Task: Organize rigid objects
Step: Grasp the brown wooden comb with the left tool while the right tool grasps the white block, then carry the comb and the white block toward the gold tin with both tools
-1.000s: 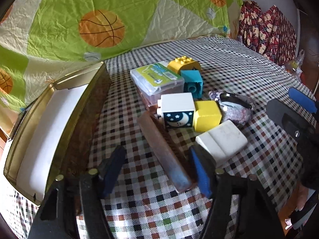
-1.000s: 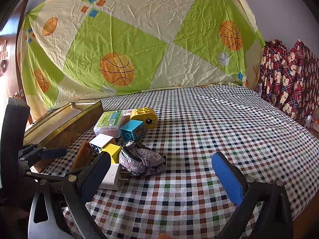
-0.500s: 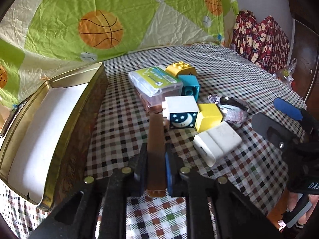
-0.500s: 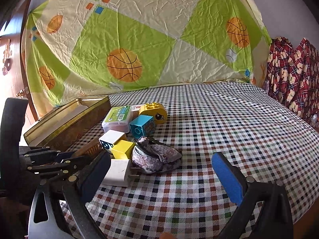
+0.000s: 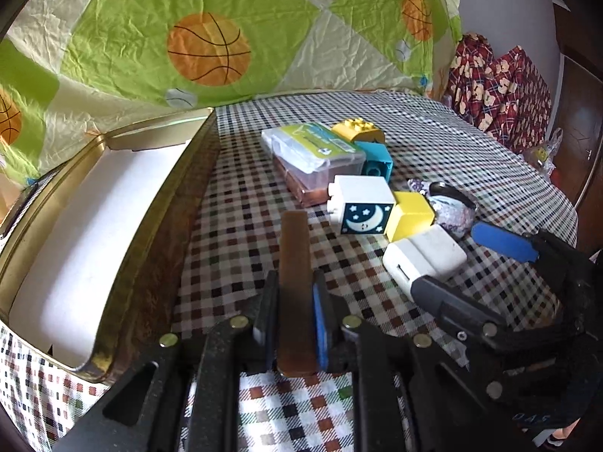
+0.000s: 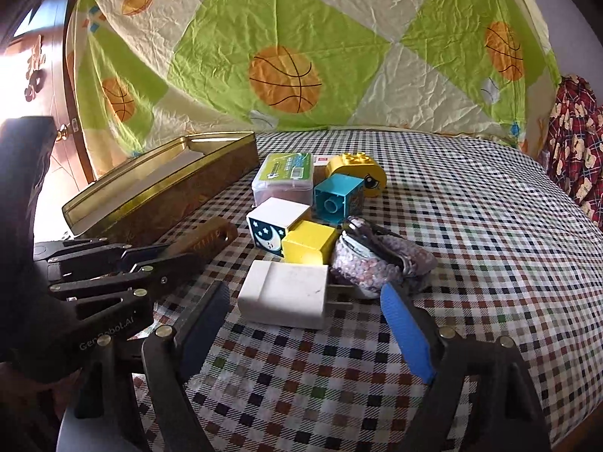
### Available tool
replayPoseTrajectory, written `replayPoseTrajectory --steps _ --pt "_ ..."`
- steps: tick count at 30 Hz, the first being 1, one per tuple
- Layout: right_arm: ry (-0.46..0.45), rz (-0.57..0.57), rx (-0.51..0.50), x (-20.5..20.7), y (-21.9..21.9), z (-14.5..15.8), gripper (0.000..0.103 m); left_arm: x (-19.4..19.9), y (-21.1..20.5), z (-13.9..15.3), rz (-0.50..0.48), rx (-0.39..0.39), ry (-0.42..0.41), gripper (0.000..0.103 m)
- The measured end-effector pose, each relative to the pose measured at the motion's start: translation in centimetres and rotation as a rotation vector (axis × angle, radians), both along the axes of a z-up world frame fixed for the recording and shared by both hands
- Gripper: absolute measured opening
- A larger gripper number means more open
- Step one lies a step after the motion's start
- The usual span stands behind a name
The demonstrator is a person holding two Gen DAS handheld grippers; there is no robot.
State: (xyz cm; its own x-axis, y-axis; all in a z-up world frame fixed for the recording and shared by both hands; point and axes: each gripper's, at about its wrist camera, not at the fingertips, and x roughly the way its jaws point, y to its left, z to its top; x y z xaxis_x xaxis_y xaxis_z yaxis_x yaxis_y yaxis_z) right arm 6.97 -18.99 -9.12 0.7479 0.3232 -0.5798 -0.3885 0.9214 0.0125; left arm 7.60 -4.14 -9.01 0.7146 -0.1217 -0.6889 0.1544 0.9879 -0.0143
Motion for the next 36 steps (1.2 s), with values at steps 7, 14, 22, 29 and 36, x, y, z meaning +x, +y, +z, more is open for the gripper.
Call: replayPoseTrajectory --steps 7,14,22,29,36 --pt "0.081 0.035 -0.072 1.6 1.4 -0.4 0.067 0.0 -0.2 -0.2 -0.016 -0.006 0.012 0.014" --pt "0.055 0.045 -0.056 1.1 1.1 -0.5 0.066 -0.6 0.3 0.1 -0.024 -0.042 -0.029 0.014" --pt "-0.038 0.024 -0.030 0.1 0.7 -0.1 0.066 -1.2 0.9 0.7 -0.002 -0.075 -0.090 0.014" --pt "-0.100 0.015 -0.022 -0.6 0.7 0.1 0.066 -2.0 0.5 1.0 0.015 -0.038 -0.158 0.014" --pt "-0.154 0.012 0.002 -1.2 0.4 0.2 0.066 -2.9 0.1 1.4 0.020 -0.007 -0.230 0.014"
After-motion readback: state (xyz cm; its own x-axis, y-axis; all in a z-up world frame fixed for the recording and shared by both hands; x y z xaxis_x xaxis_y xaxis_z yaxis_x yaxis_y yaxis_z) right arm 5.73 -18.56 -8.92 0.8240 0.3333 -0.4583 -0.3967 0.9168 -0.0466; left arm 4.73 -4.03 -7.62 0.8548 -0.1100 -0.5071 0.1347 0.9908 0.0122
